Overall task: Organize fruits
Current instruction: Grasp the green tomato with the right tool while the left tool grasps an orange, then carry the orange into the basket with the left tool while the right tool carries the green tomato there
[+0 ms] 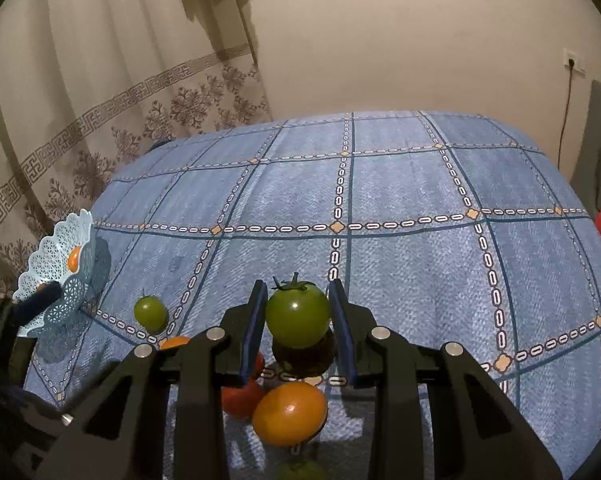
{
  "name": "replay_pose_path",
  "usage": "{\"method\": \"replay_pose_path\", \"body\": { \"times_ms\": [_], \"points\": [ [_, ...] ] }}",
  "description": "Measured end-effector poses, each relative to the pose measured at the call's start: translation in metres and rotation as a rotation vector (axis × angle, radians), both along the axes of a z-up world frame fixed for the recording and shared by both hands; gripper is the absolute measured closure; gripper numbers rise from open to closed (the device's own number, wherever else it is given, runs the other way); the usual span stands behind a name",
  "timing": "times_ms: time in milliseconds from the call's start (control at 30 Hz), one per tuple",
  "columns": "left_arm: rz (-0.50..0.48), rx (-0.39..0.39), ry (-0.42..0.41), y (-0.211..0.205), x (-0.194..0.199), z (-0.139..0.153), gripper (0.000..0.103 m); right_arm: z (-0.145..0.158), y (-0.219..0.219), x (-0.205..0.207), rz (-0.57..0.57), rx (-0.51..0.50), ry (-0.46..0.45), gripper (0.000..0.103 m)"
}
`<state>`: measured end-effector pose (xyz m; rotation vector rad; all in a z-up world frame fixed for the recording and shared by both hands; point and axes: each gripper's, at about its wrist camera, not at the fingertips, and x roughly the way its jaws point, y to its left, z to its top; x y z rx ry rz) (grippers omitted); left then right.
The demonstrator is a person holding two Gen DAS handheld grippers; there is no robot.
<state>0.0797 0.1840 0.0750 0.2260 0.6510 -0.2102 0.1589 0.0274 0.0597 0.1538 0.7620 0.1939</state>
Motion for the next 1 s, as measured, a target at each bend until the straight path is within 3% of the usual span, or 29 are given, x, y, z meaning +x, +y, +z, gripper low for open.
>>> {"method": "replay_pose_path", "body": {
  "times_ms": [33, 333, 533, 633, 800, 1000],
  "points": [
    [-0.012, -0.007, 0.016, -0.002, 0.002, -0.002, 0.004, 0.0, -0.001, 0.0, -0.002, 0.005, 0.0, 0.071],
    [-0.15, -0.09, 0.169, -0.021, 0.016, -0.029, 0.045, 0.004, -0.01, -0.003, -0.016, 0.045, -0.008, 0.071],
    [-0.179, -0.122, 0.206, -0.025, 0.023, -0.039, 0.054, 0.003, -0.011, -0.005, -0.005, 0.054, -0.007, 0.071],
    [-0.156, -0.127, 0.207, -0.021, 0.025, -0.04, 0.064, 0.003, -0.011, -0.005, -0.002, 0.06, -0.005, 0.071],
    [-0.156, -0.161, 0.218, -0.016, 0.023, -0.036, 0.064, 0.006, -0.018, -0.006, -0.007, 0.094, -0.001, 0.071],
    [-0.154, -0.165, 0.171, -0.014, 0.011, -0.023, 0.064, 0.009, -0.036, -0.007, -0.041, 0.15, 0.003, 0.071]
  ]
}}
